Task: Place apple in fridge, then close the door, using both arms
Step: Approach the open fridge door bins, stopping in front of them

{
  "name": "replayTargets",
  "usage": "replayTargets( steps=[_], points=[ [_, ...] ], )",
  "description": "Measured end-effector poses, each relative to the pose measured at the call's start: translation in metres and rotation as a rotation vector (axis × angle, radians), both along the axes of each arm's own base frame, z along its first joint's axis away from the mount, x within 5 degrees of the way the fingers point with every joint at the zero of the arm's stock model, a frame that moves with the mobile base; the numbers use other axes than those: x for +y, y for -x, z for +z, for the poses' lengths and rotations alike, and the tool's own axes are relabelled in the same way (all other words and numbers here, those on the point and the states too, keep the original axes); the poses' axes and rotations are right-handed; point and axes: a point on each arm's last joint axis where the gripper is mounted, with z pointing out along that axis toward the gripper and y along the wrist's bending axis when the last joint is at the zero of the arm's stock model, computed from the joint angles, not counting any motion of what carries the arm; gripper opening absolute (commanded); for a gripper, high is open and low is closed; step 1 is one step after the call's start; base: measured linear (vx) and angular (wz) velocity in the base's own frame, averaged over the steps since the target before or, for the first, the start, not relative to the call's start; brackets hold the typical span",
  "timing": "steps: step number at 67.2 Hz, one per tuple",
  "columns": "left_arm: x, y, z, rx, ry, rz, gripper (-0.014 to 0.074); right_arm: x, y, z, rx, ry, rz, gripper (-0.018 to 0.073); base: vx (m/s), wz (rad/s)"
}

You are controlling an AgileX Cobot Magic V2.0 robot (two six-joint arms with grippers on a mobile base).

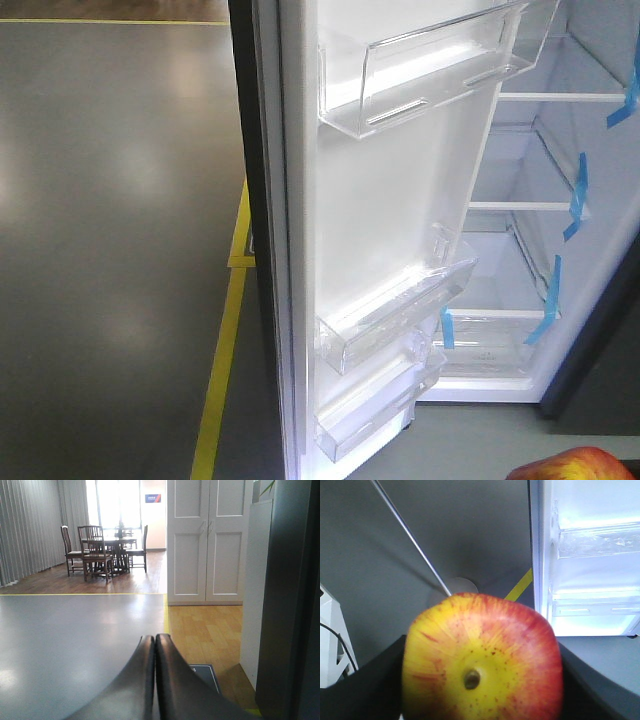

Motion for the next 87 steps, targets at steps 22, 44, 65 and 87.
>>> replayTargets(
  steps=[22, 44, 65, 87],
  points=[
    [0.0, 0.0, 0.0, 0.0, 0.0, 0.0, -0.0006, 0.0, 0.0, 0.0, 0.0, 0.0, 0.0, 0.0088, 0.07, 0.0],
    [0.0, 0.0, 0.0, 0.0, 0.0, 0.0, -0.0006, 0.0, 0.0, 0.0, 0.0, 0.0, 0.0, 0.0088, 0.06, 0.0],
    [0.0, 0.0, 0.0, 0.0, 0.0, 0.0, -0.0006, 0.0, 0.0, 0.0, 0.0, 0.0, 0.0, 0.0088, 0.06, 0.0],
    [0.0, 0.0, 0.0, 0.0, 0.0, 0.0, -0.0006, 0.0, 0.0, 0.0, 0.0, 0.0, 0.0, 0.0088, 0.04, -0.02]
  ],
)
